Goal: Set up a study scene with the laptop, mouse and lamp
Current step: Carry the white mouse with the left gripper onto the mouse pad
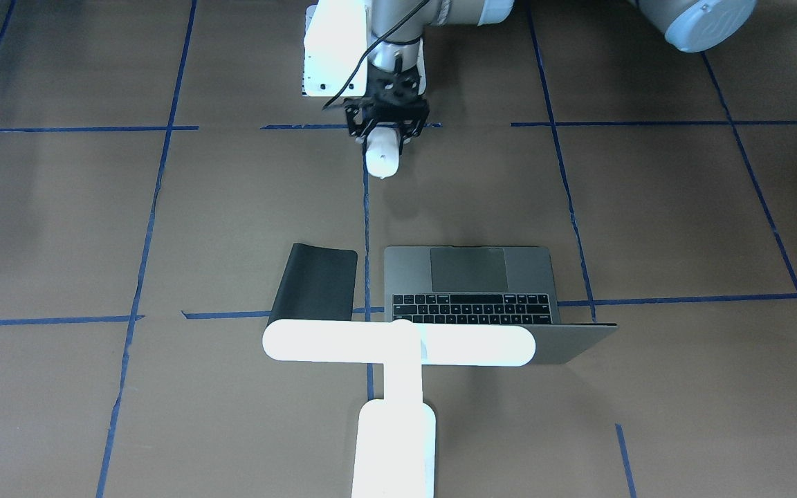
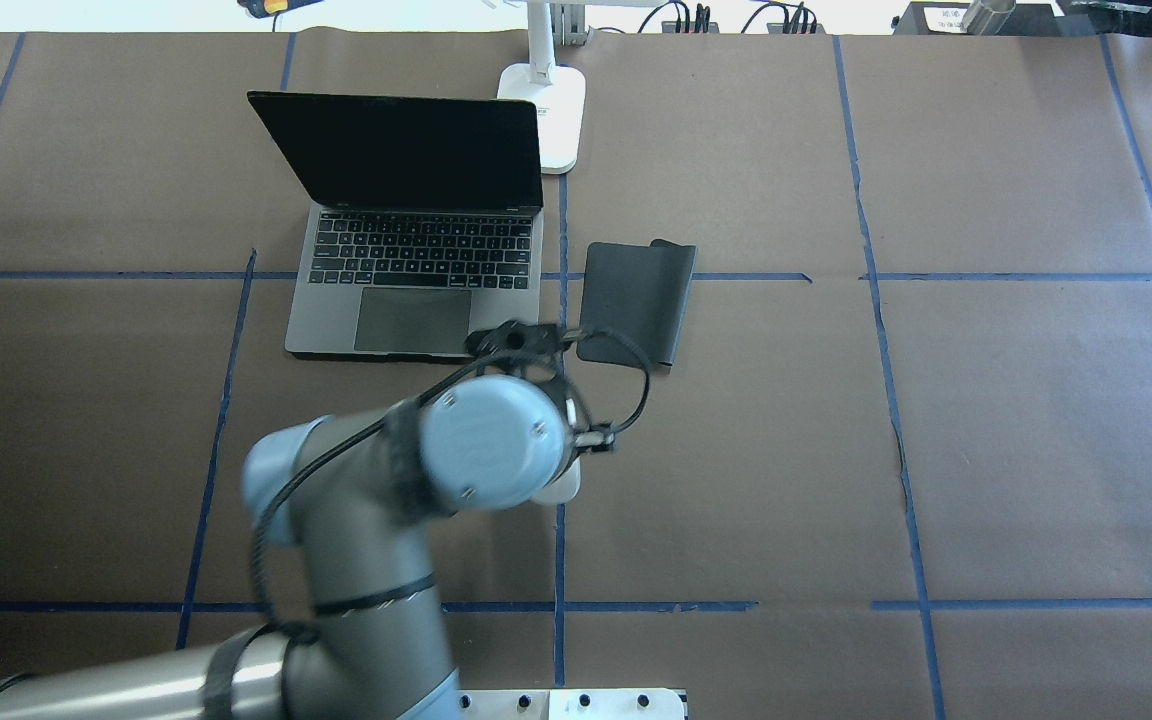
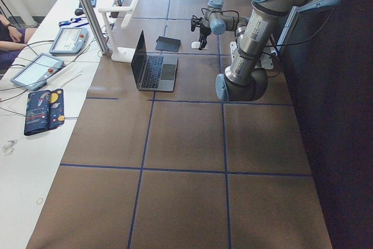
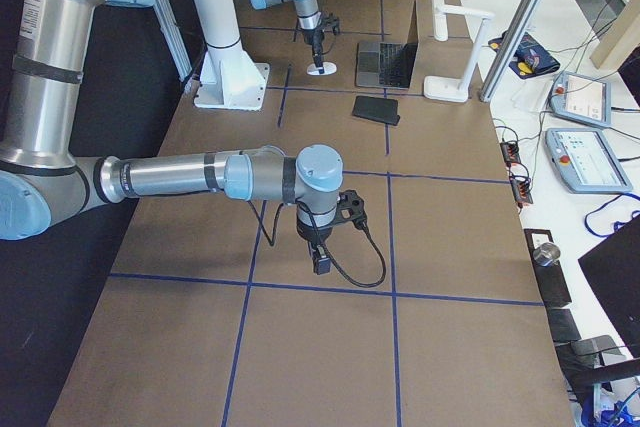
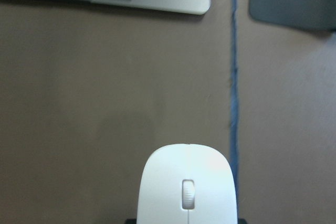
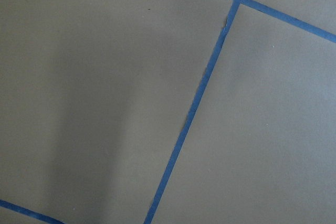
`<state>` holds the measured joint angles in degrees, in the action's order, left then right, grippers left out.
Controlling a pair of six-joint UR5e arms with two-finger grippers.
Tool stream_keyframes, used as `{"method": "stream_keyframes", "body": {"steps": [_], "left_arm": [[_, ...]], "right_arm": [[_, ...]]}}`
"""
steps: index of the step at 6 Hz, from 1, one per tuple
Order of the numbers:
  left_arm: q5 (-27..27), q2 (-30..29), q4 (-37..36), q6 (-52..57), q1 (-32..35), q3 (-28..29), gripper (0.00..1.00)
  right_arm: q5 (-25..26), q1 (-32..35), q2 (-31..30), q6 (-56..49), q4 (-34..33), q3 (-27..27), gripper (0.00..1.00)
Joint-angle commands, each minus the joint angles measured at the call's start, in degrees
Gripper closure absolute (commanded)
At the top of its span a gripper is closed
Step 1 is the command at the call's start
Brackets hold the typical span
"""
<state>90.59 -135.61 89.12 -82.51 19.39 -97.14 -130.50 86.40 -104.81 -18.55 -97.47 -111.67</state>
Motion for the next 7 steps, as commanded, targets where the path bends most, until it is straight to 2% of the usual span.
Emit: {"method": "stream_keyframes", "body": {"steps": [1,2,3,4,5,6,7], "left_arm": [[2.12,-13.04,6.97,1.47,4.85,20.55,0.84],[2.48,-22.58,13.13,1.39,6.7,36.94,0.84],[2.66,-25.9,19.1,1.39,7.94,45.46,0.84],[3.7,-26.63,21.43,1.65,8.64,48.94,0.84],[4.06,-26.81,21.45,2.08,9.09,49.49,0.63],[8.68,-26.81,21.36,6.18,10.66,49.5,0.01],[10.03,-27.07,21.27,7.18,11.72,49.41,0.0]], "right_arm": [[-0.02,0.0,0.05,0.09,0.0,0.4,0.0],[-0.02,0.0,0.05,0.09,0.0,0.4,0.0],[-0.46,0.0,0.05,0.09,0.09,0.32,0.0],[-1.07,0.0,0.05,0.09,0.09,0.32,0.0],[-1.08,0.0,0.05,0.09,0.09,0.32,0.0],[-1.08,0.0,0.05,0.09,0.09,0.32,0.0],[-1.16,0.0,0.05,0.09,0.09,0.32,0.0]]}}
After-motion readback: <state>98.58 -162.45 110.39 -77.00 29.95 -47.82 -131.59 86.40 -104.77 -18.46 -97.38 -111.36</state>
